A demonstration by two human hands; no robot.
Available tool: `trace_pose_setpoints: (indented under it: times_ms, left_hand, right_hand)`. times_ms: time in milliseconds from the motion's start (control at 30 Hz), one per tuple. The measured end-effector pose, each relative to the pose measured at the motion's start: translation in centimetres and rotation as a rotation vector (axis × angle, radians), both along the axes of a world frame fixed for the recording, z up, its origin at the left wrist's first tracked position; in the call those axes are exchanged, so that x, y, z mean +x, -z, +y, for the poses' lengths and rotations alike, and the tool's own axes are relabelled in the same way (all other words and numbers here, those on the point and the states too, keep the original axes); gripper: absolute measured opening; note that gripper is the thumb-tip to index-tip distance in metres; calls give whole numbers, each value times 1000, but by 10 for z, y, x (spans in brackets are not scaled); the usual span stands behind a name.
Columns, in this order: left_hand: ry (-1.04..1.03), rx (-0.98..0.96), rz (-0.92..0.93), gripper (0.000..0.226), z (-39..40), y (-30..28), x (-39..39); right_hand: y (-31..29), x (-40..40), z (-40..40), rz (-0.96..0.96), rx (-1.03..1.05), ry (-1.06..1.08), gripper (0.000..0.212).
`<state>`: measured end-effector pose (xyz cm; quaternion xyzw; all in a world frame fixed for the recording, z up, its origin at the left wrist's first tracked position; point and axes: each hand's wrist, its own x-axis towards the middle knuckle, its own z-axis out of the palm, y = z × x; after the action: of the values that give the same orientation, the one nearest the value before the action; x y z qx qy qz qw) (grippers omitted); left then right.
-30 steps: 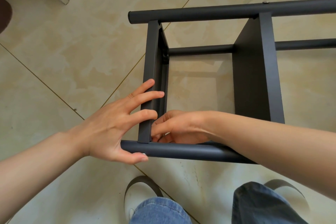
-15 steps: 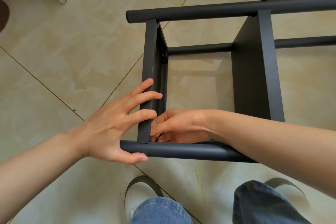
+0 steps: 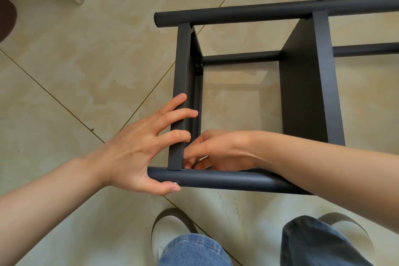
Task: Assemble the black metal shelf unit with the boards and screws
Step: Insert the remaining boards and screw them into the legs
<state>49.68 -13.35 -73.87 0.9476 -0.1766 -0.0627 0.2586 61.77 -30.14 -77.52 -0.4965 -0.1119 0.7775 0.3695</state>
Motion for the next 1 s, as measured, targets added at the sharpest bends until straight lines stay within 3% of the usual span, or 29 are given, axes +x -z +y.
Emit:
trace_pose_setpoints:
  times_ms: [133, 367, 533, 767, 900, 1000]
  left_hand:
    - [-2, 4, -2, 65, 0, 0, 0]
    - [1, -3, 10, 65, 0, -1, 0]
    - [-4, -8, 6, 64, 0, -1, 0]
    - [-6, -13, 21, 66, -1, -2, 0]
    - [-8, -19, 21, 65, -1, -2, 0]
    - [-6, -18, 21, 65, -1, -1, 0]
  right_hand:
    - [-1, 9, -6, 1, 22, -57, 20]
    - [2, 1, 0, -15, 27, -23, 27]
    - [-1, 7, -4, 38, 14, -31, 11]
    - [0, -2, 1, -20, 14, -29, 34]
    - [-3, 5, -2, 29, 20, -37, 17]
    - [-2, 6, -3, -2, 2, -50, 22]
